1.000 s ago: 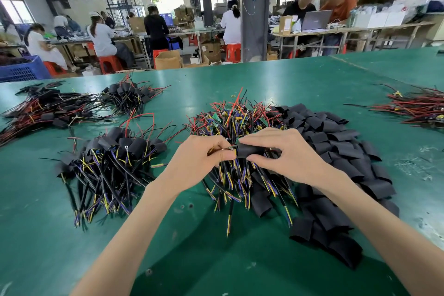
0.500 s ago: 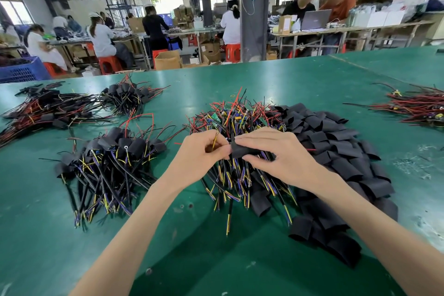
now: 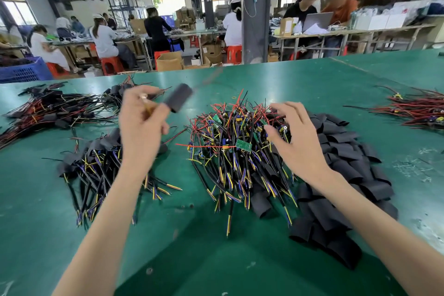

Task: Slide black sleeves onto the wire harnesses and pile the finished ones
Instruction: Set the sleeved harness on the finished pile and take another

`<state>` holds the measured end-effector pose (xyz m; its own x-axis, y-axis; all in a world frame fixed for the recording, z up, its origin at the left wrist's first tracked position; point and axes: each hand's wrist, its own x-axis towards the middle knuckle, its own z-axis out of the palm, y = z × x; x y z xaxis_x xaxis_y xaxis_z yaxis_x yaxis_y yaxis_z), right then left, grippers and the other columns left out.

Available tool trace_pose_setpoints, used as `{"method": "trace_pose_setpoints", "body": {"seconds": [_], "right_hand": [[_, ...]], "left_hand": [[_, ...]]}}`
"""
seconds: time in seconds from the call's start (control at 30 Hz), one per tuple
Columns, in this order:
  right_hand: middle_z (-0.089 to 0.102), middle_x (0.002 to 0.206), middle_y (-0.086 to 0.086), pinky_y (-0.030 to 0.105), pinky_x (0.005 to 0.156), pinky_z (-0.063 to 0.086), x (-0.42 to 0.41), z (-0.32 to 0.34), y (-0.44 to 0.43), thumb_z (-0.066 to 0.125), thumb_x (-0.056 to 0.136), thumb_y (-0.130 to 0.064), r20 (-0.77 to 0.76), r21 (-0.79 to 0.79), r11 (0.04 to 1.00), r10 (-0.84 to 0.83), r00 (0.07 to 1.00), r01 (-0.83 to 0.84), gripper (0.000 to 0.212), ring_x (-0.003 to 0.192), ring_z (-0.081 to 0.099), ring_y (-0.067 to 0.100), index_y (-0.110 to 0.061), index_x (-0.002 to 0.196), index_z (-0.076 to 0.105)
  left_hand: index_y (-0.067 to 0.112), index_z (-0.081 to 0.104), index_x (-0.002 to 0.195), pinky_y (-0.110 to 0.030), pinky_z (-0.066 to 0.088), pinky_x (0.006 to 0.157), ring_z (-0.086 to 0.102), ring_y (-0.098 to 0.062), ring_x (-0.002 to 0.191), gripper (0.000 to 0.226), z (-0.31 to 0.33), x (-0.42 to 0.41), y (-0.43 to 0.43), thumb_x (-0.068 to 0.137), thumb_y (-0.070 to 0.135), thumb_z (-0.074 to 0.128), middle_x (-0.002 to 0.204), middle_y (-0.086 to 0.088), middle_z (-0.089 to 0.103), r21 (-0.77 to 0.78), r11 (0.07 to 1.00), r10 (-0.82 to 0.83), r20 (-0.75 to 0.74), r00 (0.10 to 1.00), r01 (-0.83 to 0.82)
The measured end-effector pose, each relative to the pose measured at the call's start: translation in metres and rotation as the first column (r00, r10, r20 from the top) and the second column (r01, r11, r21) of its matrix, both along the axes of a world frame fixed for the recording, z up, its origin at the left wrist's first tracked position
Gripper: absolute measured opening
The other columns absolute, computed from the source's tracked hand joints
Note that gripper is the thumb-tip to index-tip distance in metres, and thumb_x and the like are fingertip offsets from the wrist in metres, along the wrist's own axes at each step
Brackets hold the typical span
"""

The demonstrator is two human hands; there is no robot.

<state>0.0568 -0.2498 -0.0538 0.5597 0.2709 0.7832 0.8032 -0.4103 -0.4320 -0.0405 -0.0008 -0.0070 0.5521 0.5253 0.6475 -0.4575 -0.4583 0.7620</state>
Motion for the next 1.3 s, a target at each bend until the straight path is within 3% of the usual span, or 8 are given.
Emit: {"method": "trace_pose_setpoints", "body": {"seconds": [0.17,0.4,0.77,0.87,0.97,1.07,1.17,1.3], "right_hand": [[0.057,0.087,0.002,0.037,0.081,0.044,0.006,-0.012,0.004,0.064,0.086,-0.014,-0.187,-0.157,0.987,-0.055,0.981,0.026,0.024,0.079,0.055,0.02,-0.012,0.108,0.058],[0.05,0.094,-0.007,0.037,0.087,0.041,0.001,-0.023,0.012,0.062,0.089,-0.031,-0.219,-0.302,0.949,0.024,0.975,-0.092,0.033,0.087,0.046,0.008,-0.021,0.121,0.059],[0.048,0.088,-0.014,0.026,0.08,0.037,0.003,-0.027,0.02,0.068,0.085,-0.02,-0.252,-0.238,0.954,0.121,0.96,-0.183,0.013,0.081,0.045,-0.007,-0.017,0.096,0.061],[0.055,0.085,-0.014,0.013,0.073,0.036,-0.001,-0.023,0.022,0.068,0.084,-0.015,-0.284,-0.14,0.967,0.165,0.944,-0.212,0.015,0.078,0.052,-0.001,-0.02,0.091,0.057],[0.061,0.083,-0.011,0.011,0.076,0.04,-0.006,-0.015,0.023,0.068,0.082,-0.009,-0.324,0.088,0.965,0.262,0.909,-0.247,0.017,0.078,0.056,0.005,-0.019,0.087,0.056],[0.063,0.083,0.003,0.022,0.071,0.045,-0.006,-0.004,0.023,0.067,0.082,0.0,-0.356,0.364,0.876,0.445,0.822,-0.317,0.023,0.072,0.058,0.016,-0.018,0.085,0.053],[0.061,0.079,0.025,0.026,0.054,0.049,-0.008,0.002,0.024,0.065,0.08,0.006,-0.361,0.639,0.684,0.67,0.649,-0.351,0.022,0.056,0.057,0.02,-0.011,0.085,0.052],[0.066,0.07,0.014,0.027,0.051,0.049,-0.013,0.0,0.027,0.07,0.071,-0.008,-0.377,0.708,0.594,0.775,0.507,-0.382,0.022,0.056,0.058,0.025,-0.007,0.088,0.056]], "left_hand": [[0.02,0.052,0.105,-0.035,0.034,0.07,0.053,-0.031,0.08,0.029,-0.013,-0.006,0.058,0.083,0.002,0.045,0.079,-0.011,0.058,0.217,0.797,0.596,-0.136,0.791,-0.563],[0.017,0.062,0.118,-0.046,0.031,0.098,0.041,-0.045,0.115,0.037,-0.034,-0.009,0.077,0.084,0.007,0.049,0.12,-0.032,0.049,0.524,0.635,0.765,-0.53,0.366,-0.569],[0.0,0.066,0.108,-0.045,0.028,0.099,0.041,-0.042,0.116,0.03,-0.043,-0.004,0.079,0.084,0.009,0.051,0.121,-0.028,0.049,0.593,0.616,0.782,-0.541,0.309,-0.519],[0.007,0.064,0.11,-0.045,0.024,0.101,0.035,-0.038,0.12,0.03,-0.039,-0.002,0.07,0.082,0.007,0.053,0.127,-0.022,0.047,0.57,0.565,0.825,-0.397,0.403,-0.597],[0.015,0.069,0.087,-0.03,0.036,0.076,0.054,-0.027,0.085,0.027,-0.025,0.0,0.052,0.076,0.001,0.049,0.094,-0.015,0.066,0.448,0.724,0.67,-0.272,0.691,-0.525],[0.023,0.065,0.054,-0.023,0.033,0.048,0.044,-0.015,0.045,0.037,-0.012,0.0,0.023,0.068,-0.001,0.041,0.051,-0.003,0.061,0.25,0.943,0.297,-0.345,0.891,-0.218],[0.015,0.068,0.059,-0.012,0.037,0.048,0.05,-0.001,0.049,0.042,-0.008,0.001,-0.009,0.072,-0.017,0.042,0.051,0.007,0.063,0.125,0.966,-0.15,-0.443,0.884,0.226],[0.014,0.064,0.11,-0.019,0.049,0.081,0.061,-0.008,0.089,0.023,-0.021,0.009,-0.047,0.095,0.004,0.048,0.102,-0.003,0.07,-0.062,0.883,-0.449,-0.396,0.801,0.465]]}}
